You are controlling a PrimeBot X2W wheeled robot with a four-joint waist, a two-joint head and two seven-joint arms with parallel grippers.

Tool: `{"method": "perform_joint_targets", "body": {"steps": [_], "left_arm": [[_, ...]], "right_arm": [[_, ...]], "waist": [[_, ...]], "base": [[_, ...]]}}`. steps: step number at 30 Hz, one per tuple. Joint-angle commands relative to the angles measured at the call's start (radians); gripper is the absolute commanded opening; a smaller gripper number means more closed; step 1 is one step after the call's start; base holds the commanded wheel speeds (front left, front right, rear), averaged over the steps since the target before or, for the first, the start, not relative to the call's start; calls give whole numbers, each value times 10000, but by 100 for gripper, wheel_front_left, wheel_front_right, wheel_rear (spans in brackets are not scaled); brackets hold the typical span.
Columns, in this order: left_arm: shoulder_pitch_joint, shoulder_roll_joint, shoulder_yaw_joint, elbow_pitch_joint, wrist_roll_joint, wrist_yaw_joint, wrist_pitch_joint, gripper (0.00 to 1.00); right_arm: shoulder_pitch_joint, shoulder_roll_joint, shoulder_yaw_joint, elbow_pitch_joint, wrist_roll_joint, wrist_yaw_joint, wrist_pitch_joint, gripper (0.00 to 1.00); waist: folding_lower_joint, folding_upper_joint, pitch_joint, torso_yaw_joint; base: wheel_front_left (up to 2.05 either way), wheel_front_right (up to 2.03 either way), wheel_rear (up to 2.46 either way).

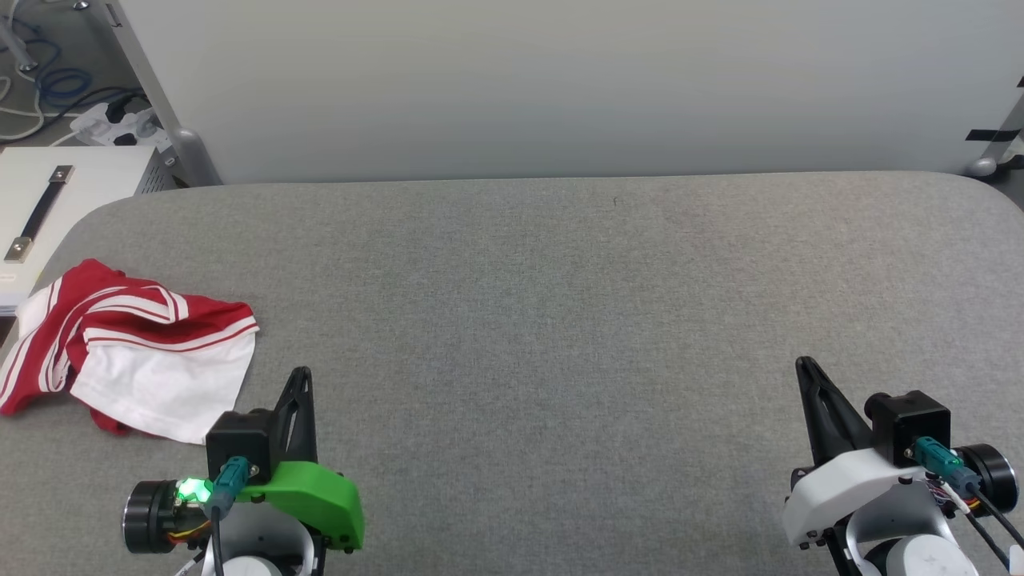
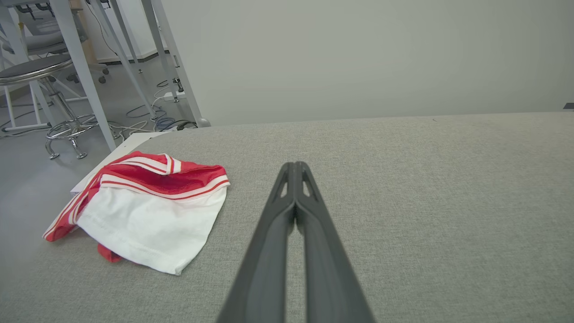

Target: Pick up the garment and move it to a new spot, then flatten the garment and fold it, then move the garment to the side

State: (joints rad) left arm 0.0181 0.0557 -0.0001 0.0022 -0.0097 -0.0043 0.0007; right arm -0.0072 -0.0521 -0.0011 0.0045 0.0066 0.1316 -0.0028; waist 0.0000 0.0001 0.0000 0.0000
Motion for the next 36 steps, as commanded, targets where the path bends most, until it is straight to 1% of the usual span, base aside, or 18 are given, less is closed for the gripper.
{"method": "perform_joint_targets", "body": {"steps": [1,32,33,36], "left_arm": [[-181,-55,1,-22,97,43,-7,0],[-181,-55,1,-22,97,43,-7,0],[0,0,0,0,-1,0,-1,100],[12,4,0,4,-5,-4,-1,100]], "right_arm": [[72,19,11,-45,-66,-9,28,0],[72,19,11,-45,-66,-9,28,0],[0,0,-2,0,1,0,-2,100],[0,-2,-4,4,3,0,-3,100]], "waist": [[0,-1,0,0],[0,-1,0,0],[0,-1,0,0],[0,-1,0,0]], "base": [[0,0,0],[0,0,0],[0,0,0],[0,0,0]]}}
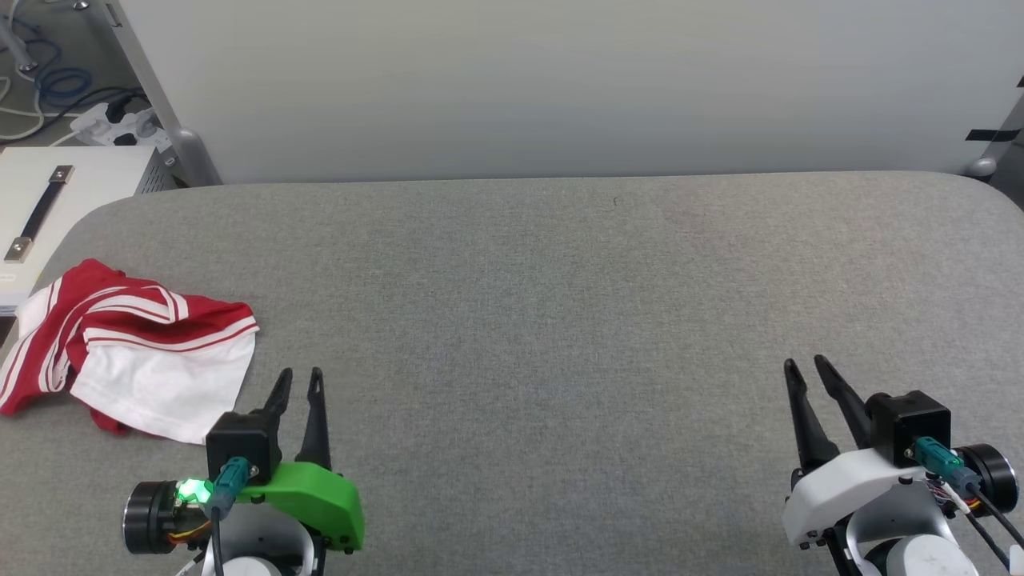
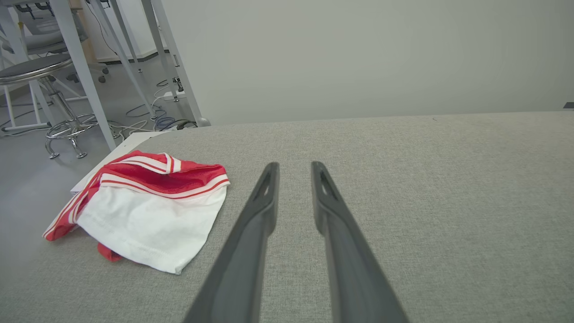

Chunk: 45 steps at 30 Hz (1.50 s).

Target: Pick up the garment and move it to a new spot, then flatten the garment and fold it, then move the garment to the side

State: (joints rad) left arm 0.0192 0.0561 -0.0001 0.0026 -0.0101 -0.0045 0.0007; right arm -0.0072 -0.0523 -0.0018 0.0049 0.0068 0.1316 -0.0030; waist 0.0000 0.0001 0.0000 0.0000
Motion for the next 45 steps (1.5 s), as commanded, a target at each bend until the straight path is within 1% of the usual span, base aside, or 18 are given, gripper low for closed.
{"method": "perform_joint_targets", "body": {"steps": [1,25,45], "left_arm": [[1,0,-2,12,-20,1,-16,100],[4,-11,-22,336,-580,-97,-512,100],[53,-22,-18,224,-1058,-385,-965,100]], "right_arm": [[2,0,4,6,24,0,-15,100],[-8,4,-24,203,684,-2,-504,100],[22,8,9,-63,1270,-3,-952,100]], "waist": [[0,-1,2,0],[0,-1,29,-7],[0,-1,65,-9]], "base": [[0,0,0],[0,0,0],[0,0,0]]}}
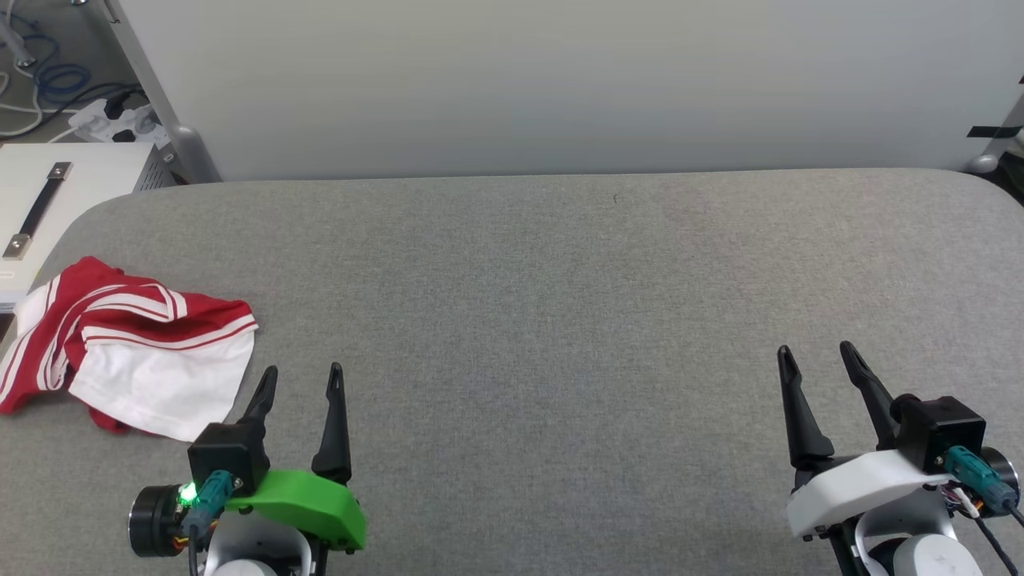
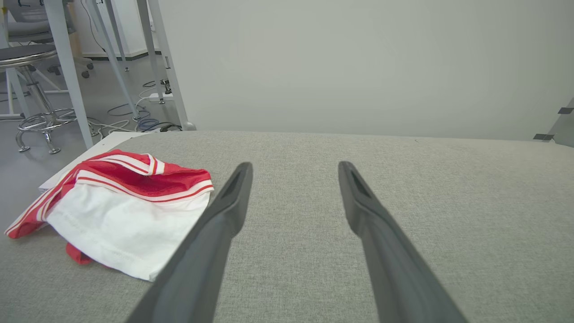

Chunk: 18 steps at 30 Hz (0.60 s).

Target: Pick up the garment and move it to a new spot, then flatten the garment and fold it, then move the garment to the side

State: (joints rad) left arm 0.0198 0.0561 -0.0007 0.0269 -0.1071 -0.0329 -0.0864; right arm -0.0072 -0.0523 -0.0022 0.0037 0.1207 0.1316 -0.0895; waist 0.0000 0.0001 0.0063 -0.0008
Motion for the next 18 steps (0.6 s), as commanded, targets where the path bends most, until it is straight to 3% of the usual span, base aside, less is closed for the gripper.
{"method": "perform_joint_targets", "body": {"steps": [1,18], "left_arm": [[46,-22,-10,-43,-107,-113,-117,100],[115,-32,-292,427,-265,-323,-553,100]], "right_arm": [[25,8,15,-75,156,-4,-109,100],[79,11,98,443,112,-5,-539,100]], "waist": [[0,-1,9,-1],[0,-1,54,-19]], "base": [[0,0,0],[0,0,0]]}}
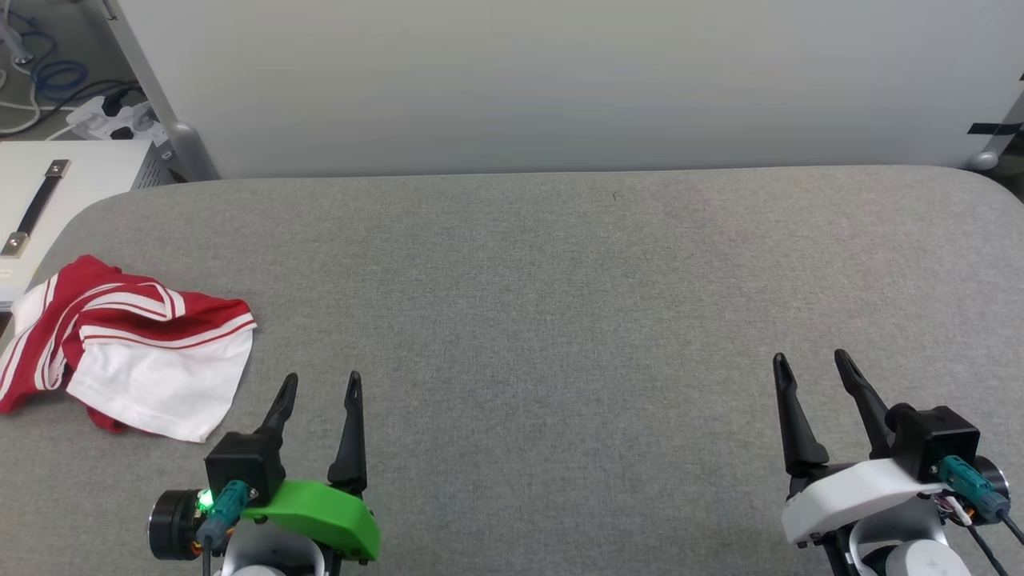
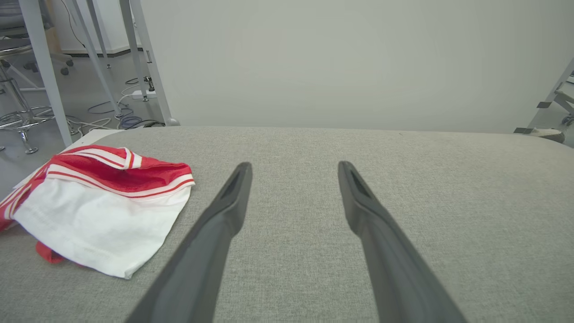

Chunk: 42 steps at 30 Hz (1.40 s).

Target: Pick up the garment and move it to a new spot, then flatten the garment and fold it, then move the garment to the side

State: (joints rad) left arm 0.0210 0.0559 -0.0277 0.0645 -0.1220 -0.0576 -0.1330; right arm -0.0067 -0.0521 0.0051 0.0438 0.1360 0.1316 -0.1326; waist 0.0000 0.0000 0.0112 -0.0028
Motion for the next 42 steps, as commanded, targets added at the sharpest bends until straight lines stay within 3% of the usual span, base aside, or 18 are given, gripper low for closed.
{"method": "perform_joint_targets", "body": {"steps": [1,18,42], "left_arm": [[95,-30,-34,104,-114,-75,-106,100],[-22,-38,-137,12,-311,-212,-459,100],[-37,-50,-404,1093,-897,-510,-977,100]], "right_arm": [[62,9,28,71,-56,-5,-126,100],[-33,12,20,123,163,-6,-474,100],[27,16,111,607,632,-8,-985,100]], "waist": [[0,0,13,1],[0,0,177,14],[0,0,177,68]], "base": [[0,0,0],[0,0,0],[0,0,0]]}}
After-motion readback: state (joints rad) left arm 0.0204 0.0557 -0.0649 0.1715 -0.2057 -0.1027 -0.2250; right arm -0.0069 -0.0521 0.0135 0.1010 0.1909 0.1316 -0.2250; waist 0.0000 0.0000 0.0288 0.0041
